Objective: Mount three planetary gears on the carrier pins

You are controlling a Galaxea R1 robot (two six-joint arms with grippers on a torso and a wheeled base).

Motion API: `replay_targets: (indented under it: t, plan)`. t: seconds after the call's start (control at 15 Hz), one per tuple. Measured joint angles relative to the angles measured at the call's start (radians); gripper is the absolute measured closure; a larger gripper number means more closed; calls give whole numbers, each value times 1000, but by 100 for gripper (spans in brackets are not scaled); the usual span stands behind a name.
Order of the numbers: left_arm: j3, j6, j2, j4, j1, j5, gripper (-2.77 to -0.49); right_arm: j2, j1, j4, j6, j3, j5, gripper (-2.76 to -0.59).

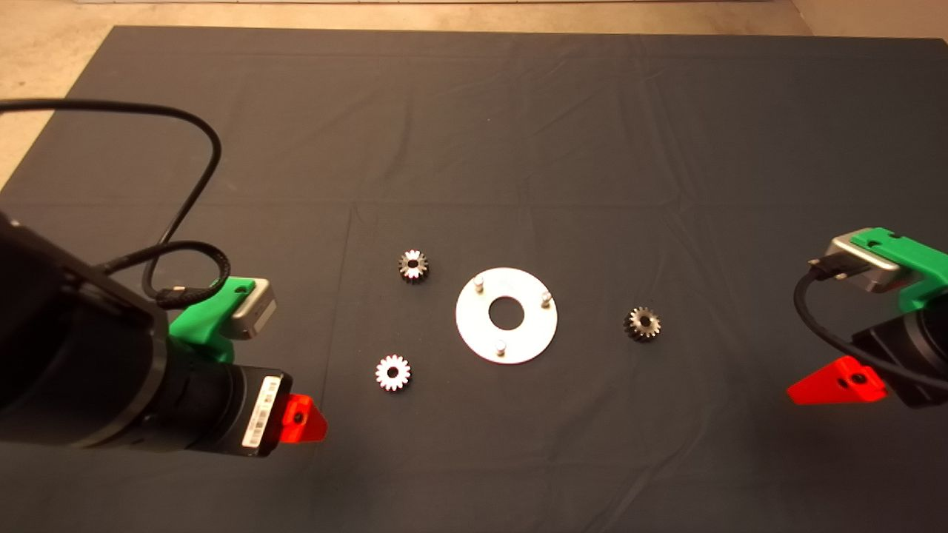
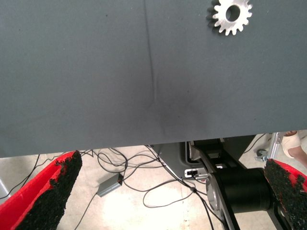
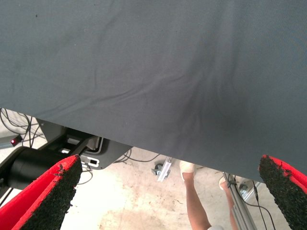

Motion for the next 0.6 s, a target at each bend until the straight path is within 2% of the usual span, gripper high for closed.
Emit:
replay_targets:
  t: [0.07, 0.2, 0.33, 0.47, 0.6]
  plan:
    - [-12, 0, 0, 14, 0, 0, -277, 0, 0, 0, 0, 0, -1, -275]
    - [-61, 9, 8, 66, 1, 0, -277, 0, 0, 0, 2, 0, 0, -275]
    - [-159, 56, 35, 92, 18, 0, -277, 0, 0, 0, 3, 0, 0, -275]
    - [-271, 97, 99, 112, 53, 2, -277, 0, 0, 0, 4, 0, -1, -275]
    - [-369, 132, 212, 116, 65, 1, -277, 4, 0, 0, 4, 0, 0, -275]
